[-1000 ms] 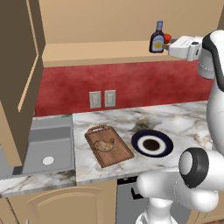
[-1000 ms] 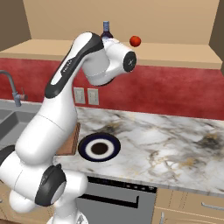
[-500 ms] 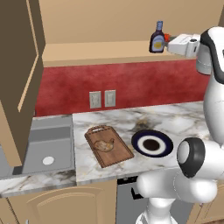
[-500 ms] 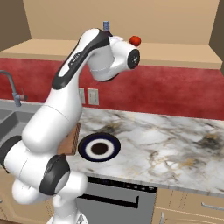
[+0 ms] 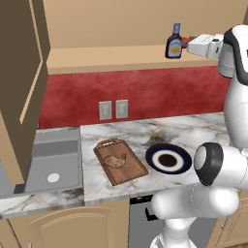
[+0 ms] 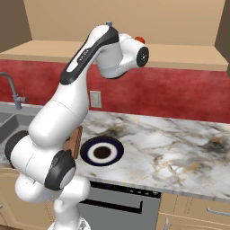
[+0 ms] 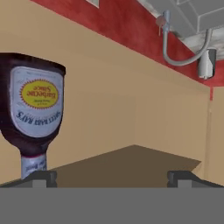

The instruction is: Pick the chicken drumstick from the plate and place it on the cutting board. Then pick the condiment bottle from the cabinet and place it next to the cutting board.

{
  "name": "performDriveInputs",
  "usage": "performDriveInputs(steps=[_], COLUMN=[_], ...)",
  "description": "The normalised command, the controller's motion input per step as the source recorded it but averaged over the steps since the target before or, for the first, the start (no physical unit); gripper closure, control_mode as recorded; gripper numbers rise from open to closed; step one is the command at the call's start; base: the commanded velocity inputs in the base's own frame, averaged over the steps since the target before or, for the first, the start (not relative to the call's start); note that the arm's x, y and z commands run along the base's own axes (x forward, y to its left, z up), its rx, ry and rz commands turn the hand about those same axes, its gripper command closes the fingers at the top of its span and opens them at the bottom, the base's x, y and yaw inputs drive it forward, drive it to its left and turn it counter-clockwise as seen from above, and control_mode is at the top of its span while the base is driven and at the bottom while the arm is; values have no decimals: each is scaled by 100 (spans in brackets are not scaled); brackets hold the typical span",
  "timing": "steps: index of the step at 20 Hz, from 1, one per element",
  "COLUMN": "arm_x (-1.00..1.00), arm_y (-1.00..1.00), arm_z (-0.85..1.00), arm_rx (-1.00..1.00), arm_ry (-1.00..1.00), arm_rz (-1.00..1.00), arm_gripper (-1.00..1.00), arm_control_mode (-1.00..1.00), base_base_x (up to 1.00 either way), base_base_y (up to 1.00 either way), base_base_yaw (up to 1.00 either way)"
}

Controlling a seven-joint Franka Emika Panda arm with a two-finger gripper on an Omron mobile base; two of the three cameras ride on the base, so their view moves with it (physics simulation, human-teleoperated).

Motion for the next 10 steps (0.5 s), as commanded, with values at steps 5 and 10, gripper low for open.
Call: performDriveInputs(steps=[5,10], arm_x=[6,7], arm_y=[0,0], arm_z=[8,5], arm_rx=[2,2], arm_ry=[0,0], arm_rz=[0,0], arm_gripper=[-100,-100], arm_control_mode=[-100,-100], base_base_x=[0,0], base_base_y=[0,0], base_base_yaw=[0,0])
